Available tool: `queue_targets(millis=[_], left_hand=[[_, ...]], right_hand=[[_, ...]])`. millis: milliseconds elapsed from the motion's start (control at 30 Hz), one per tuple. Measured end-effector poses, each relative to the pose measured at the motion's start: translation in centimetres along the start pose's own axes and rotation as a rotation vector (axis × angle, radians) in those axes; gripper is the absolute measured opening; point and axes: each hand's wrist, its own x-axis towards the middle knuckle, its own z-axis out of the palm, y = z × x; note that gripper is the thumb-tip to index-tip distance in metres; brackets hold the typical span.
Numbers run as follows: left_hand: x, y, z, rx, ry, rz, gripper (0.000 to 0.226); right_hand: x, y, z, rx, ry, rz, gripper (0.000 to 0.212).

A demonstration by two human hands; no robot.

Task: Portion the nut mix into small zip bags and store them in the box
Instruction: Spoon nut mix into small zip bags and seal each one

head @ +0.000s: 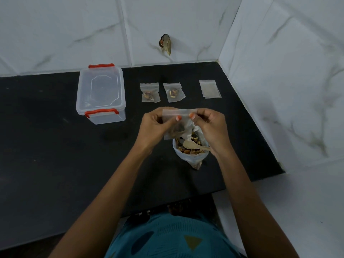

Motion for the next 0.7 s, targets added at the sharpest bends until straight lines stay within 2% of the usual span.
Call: queue_targets(millis=[200, 500, 700], left_hand=[[0.2, -0.2, 0.0, -0.029, 0.015, 0.004, 0.016], [1.2, -0.9, 0.0, -0.036, 0.004, -0.036, 0.017], [2.2, -1.6, -0.9, 0.005, 0.086, -0.017, 0.012]], right_hand=[[0.2, 0.2, -0.4, 0.095, -0.041, 0.049, 0.013], [1.7, 0.9, 0.0, 0.05, 0.013, 0.047, 0.011], [3.2, 1.9, 0.5, 0.006, 0.044, 0.081, 0.006]])
